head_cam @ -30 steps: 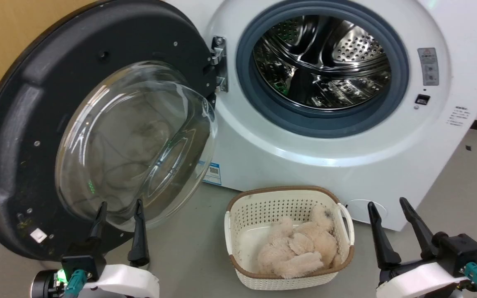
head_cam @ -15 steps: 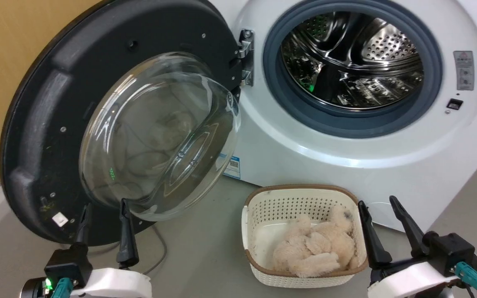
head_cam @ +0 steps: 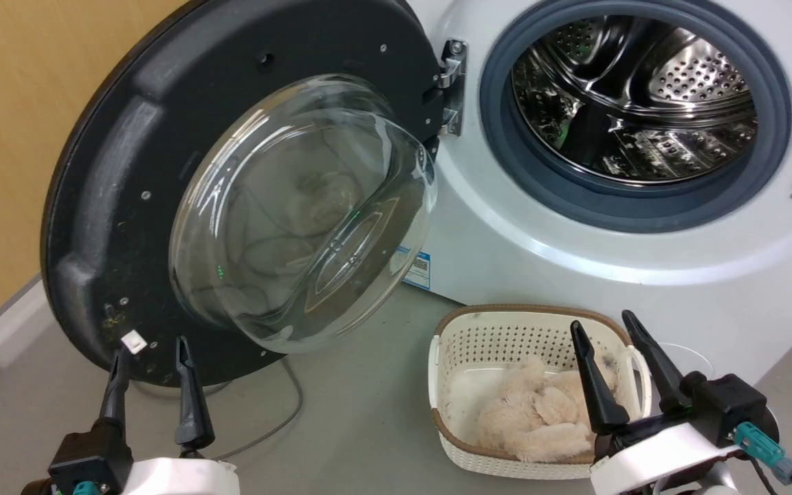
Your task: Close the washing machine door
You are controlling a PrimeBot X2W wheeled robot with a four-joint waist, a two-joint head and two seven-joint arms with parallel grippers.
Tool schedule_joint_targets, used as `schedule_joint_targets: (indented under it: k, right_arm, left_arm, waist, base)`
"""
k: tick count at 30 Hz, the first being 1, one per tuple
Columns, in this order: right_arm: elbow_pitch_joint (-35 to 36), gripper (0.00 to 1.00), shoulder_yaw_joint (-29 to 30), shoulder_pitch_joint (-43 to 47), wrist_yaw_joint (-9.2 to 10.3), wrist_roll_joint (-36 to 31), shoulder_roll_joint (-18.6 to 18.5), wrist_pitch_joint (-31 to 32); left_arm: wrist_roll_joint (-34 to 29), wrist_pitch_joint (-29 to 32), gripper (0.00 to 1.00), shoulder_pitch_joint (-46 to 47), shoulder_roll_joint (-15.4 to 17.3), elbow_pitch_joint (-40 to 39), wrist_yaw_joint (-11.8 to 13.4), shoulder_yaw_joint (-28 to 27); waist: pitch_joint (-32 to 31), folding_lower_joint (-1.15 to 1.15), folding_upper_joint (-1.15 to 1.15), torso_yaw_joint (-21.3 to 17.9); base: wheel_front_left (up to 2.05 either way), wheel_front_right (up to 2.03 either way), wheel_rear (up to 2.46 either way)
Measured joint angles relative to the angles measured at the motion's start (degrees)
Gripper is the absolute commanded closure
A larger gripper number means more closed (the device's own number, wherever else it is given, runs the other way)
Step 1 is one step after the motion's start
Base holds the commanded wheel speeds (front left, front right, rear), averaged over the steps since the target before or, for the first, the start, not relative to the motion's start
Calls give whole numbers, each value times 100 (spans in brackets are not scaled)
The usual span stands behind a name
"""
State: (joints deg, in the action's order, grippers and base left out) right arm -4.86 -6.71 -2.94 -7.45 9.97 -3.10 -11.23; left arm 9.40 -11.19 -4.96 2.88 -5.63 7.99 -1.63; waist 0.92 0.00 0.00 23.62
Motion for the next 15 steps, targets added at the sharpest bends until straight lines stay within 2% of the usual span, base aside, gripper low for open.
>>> schedule_joint_targets:
  k: [15]
  right_arm:
    - [-76, 0, -165, -103, 0, 179, -2, -175]
  left_arm:
    - [98, -176, 0, -87, 0, -136, 92, -193]
  waist:
    - [14, 0, 0, 361]
  base:
    - [0, 0, 0]
